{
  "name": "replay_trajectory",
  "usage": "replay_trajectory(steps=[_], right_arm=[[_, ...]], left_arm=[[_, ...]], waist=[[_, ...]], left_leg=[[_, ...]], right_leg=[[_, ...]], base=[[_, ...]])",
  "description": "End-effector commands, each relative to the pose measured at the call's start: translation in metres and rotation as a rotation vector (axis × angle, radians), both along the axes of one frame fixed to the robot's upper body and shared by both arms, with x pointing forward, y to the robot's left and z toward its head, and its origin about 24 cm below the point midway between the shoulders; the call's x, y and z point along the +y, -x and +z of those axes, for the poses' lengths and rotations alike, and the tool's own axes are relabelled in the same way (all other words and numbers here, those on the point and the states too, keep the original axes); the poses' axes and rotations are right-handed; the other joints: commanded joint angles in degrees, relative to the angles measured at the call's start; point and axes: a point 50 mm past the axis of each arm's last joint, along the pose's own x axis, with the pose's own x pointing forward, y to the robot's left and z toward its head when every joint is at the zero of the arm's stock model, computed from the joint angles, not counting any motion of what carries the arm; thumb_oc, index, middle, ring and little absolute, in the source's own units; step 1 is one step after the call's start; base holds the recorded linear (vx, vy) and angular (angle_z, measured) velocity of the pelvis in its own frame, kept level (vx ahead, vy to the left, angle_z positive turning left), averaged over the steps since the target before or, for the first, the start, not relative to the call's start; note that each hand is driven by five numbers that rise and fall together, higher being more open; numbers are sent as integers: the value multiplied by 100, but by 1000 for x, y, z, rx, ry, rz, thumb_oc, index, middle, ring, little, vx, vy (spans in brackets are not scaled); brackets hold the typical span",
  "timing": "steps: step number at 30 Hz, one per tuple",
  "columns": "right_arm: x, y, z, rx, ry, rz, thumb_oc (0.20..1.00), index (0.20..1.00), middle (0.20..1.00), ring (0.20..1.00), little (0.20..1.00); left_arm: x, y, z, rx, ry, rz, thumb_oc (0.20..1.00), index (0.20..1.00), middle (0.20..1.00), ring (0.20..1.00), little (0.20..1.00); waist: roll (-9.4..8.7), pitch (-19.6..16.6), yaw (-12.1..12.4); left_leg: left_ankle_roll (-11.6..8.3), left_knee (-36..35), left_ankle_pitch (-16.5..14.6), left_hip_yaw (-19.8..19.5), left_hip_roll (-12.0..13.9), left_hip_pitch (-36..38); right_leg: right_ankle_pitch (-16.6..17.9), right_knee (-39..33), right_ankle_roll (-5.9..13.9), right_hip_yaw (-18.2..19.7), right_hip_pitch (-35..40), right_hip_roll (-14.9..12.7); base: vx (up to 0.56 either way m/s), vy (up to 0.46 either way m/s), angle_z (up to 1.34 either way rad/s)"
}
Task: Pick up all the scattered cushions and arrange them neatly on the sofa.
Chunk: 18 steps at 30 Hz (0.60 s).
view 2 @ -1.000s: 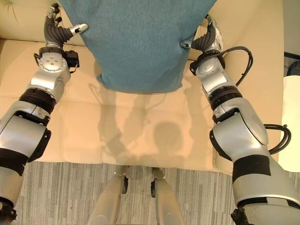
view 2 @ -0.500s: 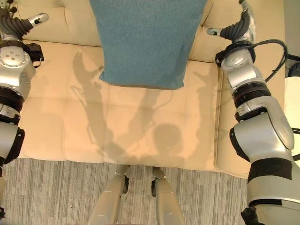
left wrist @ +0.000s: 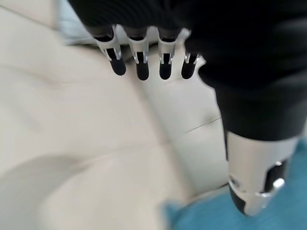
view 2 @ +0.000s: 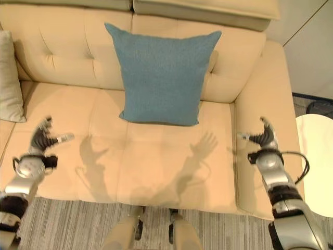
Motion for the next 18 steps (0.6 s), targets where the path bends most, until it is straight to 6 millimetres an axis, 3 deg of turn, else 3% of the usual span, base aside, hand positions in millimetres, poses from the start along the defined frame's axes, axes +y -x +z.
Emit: replay_trajectory(steps=[1,3,4,6,7,9,13,14,15,17,18], right_arm=[[-6,33,-45,253,115,40,1000,1000,1000,1000,1000],[-5,54,-72,391,135,46,1000,1000,1000,1000,1000],[-5,54,-72,391,136,47,1000,1000,1000,1000,1000],[-1,70,-93,486,117,40,1000,1000,1000,1000,1000],[-1,70,-93,486,117,40,1000,1000,1000,1000,1000],[12,121,-140,732,81,28,1000,1000,1000,1000,1000],[20,163,-165,891,40,-3,1000,1000,1000,1000,1000],[20,164,-165,891,40,-3,1000,1000,1000,1000,1000],[25,182,-174,946,6,-20,1000,1000,1000,1000,1000],[27,188,-177,964,-7,-24,1000,1000,1000,1000,1000],[31,202,-183,1006,-34,-37,1000,1000,1000,1000,1000]], left_arm=[[4,35,-55,285,-53,17,1000,1000,1000,1000,1000],[-2,64,-87,430,-21,45,1000,1000,1000,1000,1000],[-2,64,-87,431,-21,45,1000,1000,1000,1000,1000],[-8,94,-113,551,32,94,1000,1000,1000,1000,1000],[-8,94,-114,551,32,94,1000,1000,1000,1000,1000],[-27,143,-149,739,120,146,1000,1000,1000,1000,1000],[-41,182,-168,876,193,193,1000,1000,1000,1000,1000],[-41,182,-168,876,193,193,1000,1000,1000,1000,1000],[-46,196,-173,935,197,187,1000,1000,1000,1000,1000],[-47,199,-174,949,199,183,1000,1000,1000,1000,1000],[-51,207,-177,977,211,183,1000,1000,1000,1000,1000]], waist=[[-177,-702,-12],[-175,-767,-24],[-173,-764,-24],[-178,-831,-34],[-177,-824,-31],[-181,-965,-9],[-165,-1086,3],[-166,-1084,4],[-162,-1137,0],[-161,-1147,-1],[-164,-1161,-8]], left_leg=[[-10,592,-1025,311,163,246],[6,587,-1063,335,181,386],[6,585,-1067,335,183,396],[19,577,-1085,357,202,499],[19,572,-1087,360,204,512],[39,475,-1078,380,225,738],[53,351,-1061,379,234,928],[53,346,-1060,379,234,933],[57,340,-1080,388,237,1005],[59,341,-1096,407,244,1048],[70,370,-1152,425,240,1110]], right_leg=[[343,-251,364,-146,109,-388],[316,-244,356,-146,207,-378],[314,-246,356,-146,217,-376],[298,-235,348,-127,300,-361],[297,-236,347,-124,310,-360],[266,-234,336,-136,484,-339],[218,-224,327,-165,613,-323],[218,-224,327,-164,616,-322],[191,-218,325,-188,683,-327],[184,-214,327,-195,714,-336],[165,-202,333,-195,779,-349]], base=[[0,0,0],[-7,-1,-2],[-8,-12,-3],[-6,0,-4],[-14,-5,-5],[-25,-15,-8],[-8,-2,-1],[0,0,0],[0,0,0],[-10,29,-4],[-16,50,-3]])
